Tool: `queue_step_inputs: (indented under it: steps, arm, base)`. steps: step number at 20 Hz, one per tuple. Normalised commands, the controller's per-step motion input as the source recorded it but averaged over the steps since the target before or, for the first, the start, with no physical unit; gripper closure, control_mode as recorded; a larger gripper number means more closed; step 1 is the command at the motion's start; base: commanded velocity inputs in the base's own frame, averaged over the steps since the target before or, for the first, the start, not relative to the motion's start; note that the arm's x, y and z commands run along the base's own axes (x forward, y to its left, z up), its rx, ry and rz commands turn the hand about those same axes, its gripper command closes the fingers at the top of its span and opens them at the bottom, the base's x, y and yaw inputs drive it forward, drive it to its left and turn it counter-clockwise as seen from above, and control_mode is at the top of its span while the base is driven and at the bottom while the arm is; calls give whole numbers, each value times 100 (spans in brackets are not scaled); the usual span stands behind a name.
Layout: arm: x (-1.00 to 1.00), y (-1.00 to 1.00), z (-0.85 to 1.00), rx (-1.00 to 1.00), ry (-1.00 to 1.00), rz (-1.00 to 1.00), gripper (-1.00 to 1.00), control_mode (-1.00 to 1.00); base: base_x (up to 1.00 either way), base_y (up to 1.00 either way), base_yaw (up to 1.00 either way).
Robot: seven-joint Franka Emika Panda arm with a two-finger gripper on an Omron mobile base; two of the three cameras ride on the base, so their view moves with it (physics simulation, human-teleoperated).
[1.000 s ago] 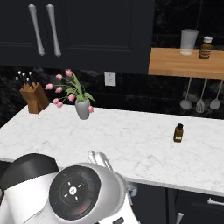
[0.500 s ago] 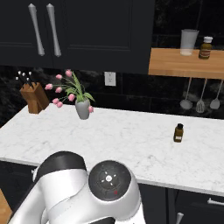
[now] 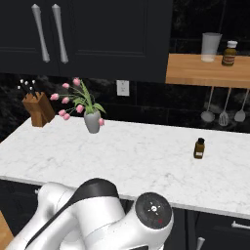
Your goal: Pick the measuring cup from the drawer and place it on the counter.
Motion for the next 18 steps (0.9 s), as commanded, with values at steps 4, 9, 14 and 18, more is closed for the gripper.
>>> queue_step_inputs:
  steps: [4,9,14,18]
  arm:
    - [99,7,-39,6,7,-32,-100,-100]
    - [62,2,-65,8,22,-26,-100,-100]
    - [-2,0,-70,11,24,-14,-100,-100]
    - [-40,0,-19,9,9,-6,-100,-100]
  base:
    - [0,0,0]
    - [0,0,0]
    - [0,0,0]
    - [0,0,0]
